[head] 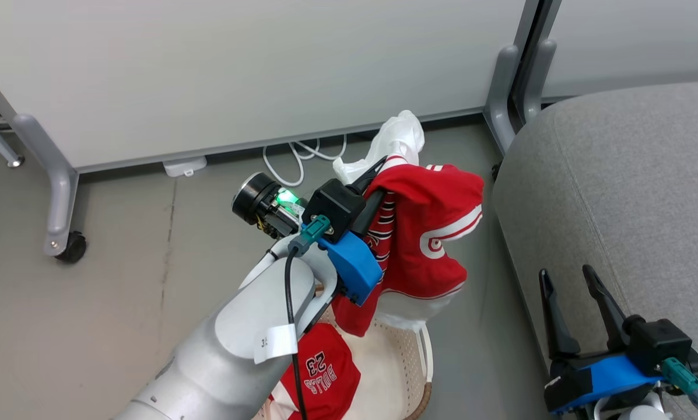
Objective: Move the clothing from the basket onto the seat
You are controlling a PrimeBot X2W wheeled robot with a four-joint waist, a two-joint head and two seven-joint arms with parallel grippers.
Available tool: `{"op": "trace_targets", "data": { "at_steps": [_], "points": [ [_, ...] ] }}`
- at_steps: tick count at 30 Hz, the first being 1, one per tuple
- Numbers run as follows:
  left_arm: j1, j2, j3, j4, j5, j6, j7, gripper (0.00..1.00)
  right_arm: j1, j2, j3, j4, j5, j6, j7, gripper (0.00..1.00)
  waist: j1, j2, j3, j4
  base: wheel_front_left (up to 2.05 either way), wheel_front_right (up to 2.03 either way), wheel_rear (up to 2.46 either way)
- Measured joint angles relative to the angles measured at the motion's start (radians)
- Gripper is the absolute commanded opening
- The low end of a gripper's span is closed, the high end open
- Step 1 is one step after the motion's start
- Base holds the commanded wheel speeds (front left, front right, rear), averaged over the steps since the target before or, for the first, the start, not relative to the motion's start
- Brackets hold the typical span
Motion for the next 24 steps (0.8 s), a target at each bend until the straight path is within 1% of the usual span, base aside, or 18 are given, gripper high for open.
{"op": "trace_targets", "data": {
  "at_steps": [7, 15, 21, 24],
  "points": [
    [0.023, 0.001, 0.009, -0.012, 0.010, -0.008, 0.000, 0.00, 0.026, 0.004, 0.000, 0.003, -0.006, 0.000, 0.000, 1.00, 0.0000, 0.0000, -0.047, 0.005, 0.00, 0.00, 0.00],
    [0.035, 0.001, 0.012, -0.012, 0.015, -0.016, 0.000, 0.00, 0.036, 0.006, 0.014, 0.002, -0.006, 0.000, 0.000, 1.00, 0.0001, 0.0000, -0.067, 0.016, 0.00, 0.00, 0.00],
    [0.035, 0.000, 0.017, -0.017, 0.022, -0.018, 0.000, 0.00, 0.029, 0.006, 0.058, -0.002, -0.006, 0.000, 0.000, 1.00, 0.0001, 0.0000, -0.062, 0.025, 0.00, 0.00, 0.00],
    [0.034, 0.000, 0.020, -0.018, 0.023, -0.018, 0.000, 0.00, 0.007, 0.005, 0.102, -0.002, -0.008, 0.000, 0.000, 1.00, 0.0002, 0.0000, -0.056, 0.026, 0.00, 0.00, 0.00]
  ]
}}
